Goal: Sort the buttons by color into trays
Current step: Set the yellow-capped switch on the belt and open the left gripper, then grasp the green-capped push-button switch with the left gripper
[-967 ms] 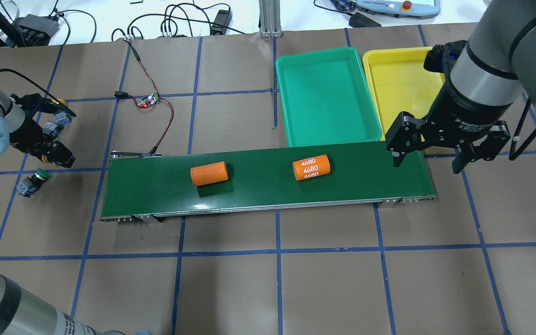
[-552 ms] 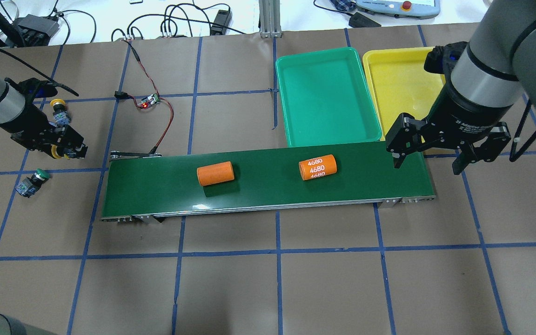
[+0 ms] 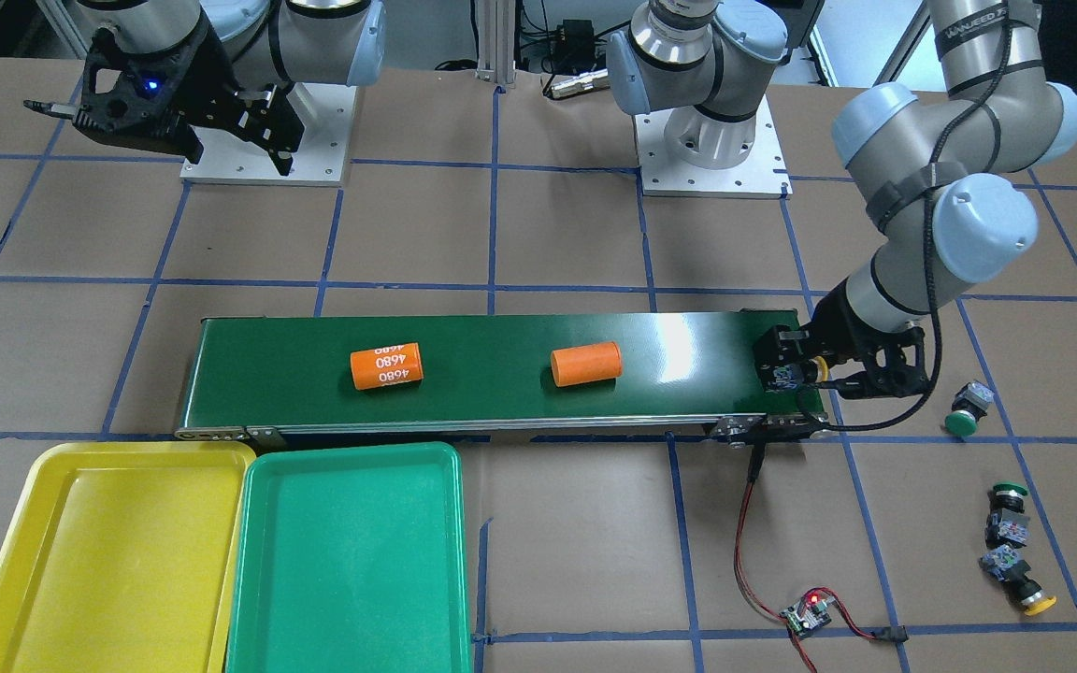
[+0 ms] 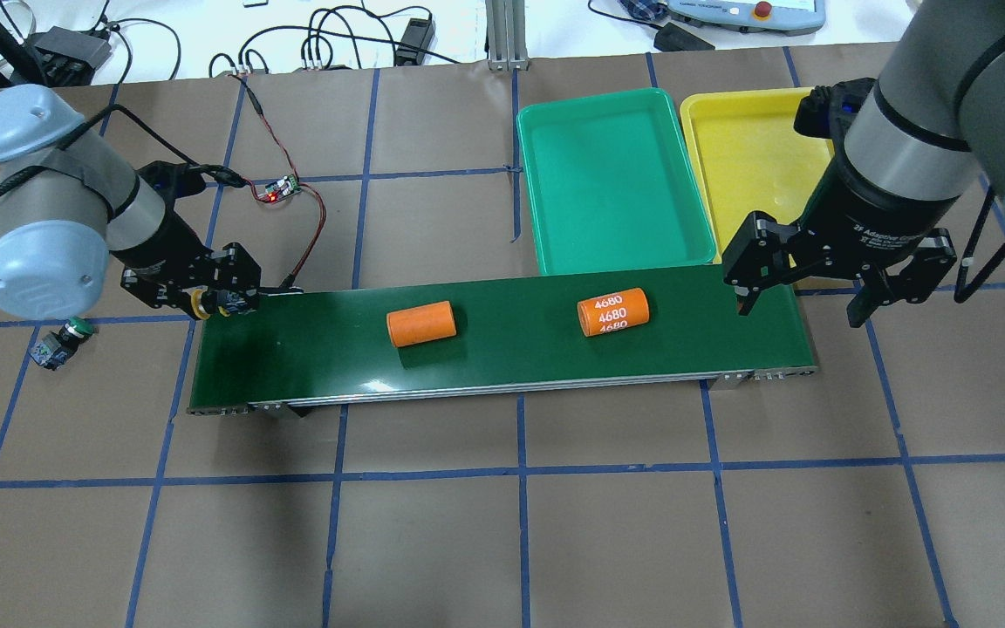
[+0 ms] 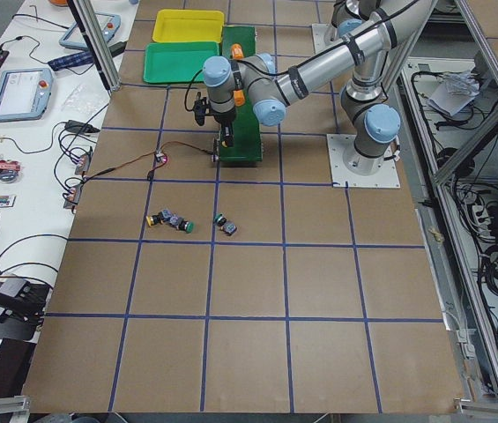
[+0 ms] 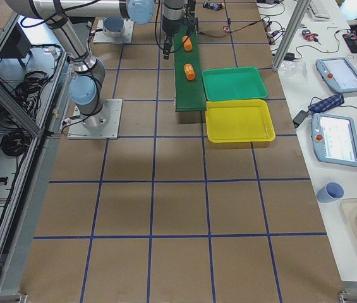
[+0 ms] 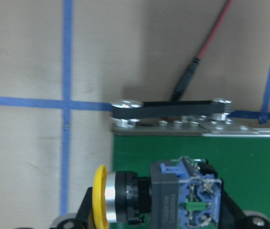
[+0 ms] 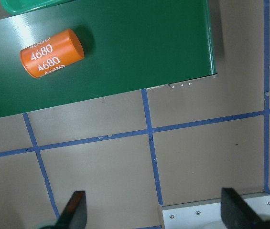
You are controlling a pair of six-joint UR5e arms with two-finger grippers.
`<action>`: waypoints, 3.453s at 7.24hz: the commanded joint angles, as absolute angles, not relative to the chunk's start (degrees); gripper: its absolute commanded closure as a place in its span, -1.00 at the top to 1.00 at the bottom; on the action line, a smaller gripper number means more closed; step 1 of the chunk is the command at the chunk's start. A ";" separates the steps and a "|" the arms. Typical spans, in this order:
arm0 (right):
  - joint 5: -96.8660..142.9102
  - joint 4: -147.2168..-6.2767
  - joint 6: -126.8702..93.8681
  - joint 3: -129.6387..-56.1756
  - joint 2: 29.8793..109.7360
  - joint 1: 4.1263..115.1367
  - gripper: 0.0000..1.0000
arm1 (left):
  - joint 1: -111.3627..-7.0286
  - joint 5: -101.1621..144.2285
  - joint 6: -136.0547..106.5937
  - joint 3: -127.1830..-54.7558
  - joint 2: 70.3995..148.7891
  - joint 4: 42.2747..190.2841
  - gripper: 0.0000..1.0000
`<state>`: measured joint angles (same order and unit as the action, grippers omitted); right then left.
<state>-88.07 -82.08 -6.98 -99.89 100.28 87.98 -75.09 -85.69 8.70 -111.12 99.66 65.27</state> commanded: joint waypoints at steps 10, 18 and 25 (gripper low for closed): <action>-88.07 -82.09 -6.77 -99.93 100.28 87.98 1.00 | -62.38 -84.81 28.82 -106.97 99.30 66.89 1.00; -87.98 -82.97 -6.86 -100.46 99.76 87.98 1.00 | -47.99 -91.85 77.17 -107.31 114.59 47.13 1.00; -88.07 -82.97 -6.77 -100.46 99.84 87.98 1.00 | -48.95 -92.64 62.88 -107.58 111.99 52.97 -0.83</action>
<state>-88.03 -82.97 -6.79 -100.46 99.78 87.98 -48.31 -92.52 68.77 -107.75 114.16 49.44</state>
